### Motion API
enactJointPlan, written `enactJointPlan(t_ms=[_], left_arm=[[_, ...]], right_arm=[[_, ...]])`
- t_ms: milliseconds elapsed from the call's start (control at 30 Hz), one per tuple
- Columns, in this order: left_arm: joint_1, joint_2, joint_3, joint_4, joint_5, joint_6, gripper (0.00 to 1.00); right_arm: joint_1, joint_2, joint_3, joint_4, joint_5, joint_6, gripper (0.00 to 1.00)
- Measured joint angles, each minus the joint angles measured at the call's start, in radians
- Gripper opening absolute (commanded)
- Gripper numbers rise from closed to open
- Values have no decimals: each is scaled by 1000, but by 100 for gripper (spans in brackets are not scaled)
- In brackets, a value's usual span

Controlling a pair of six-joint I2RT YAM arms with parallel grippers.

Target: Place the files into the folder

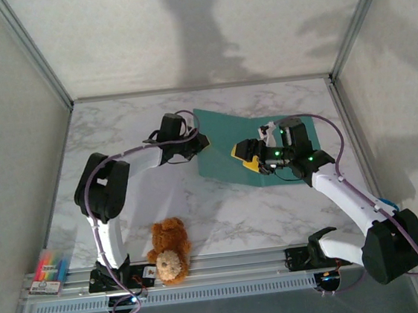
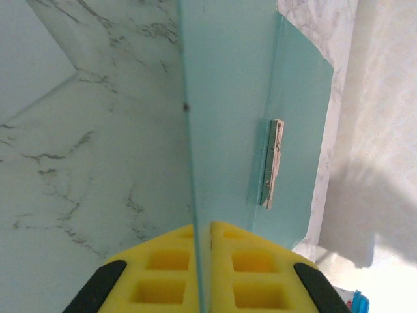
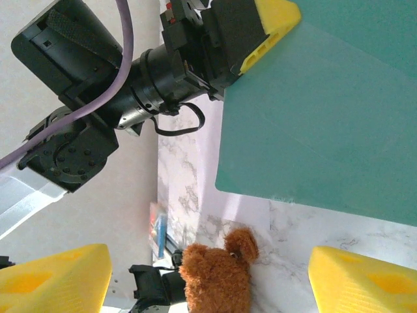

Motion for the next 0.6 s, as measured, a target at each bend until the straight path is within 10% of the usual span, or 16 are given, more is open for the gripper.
enactJointPlan(t_ms=[333,600], left_arm=[[33,2,6,-62,-24,66,48],[58,-17,4,-140,-79,97,56]], right_arm=[[0,2,0,0,0,-17,82],[5,18,0,3,0,-15,83]])
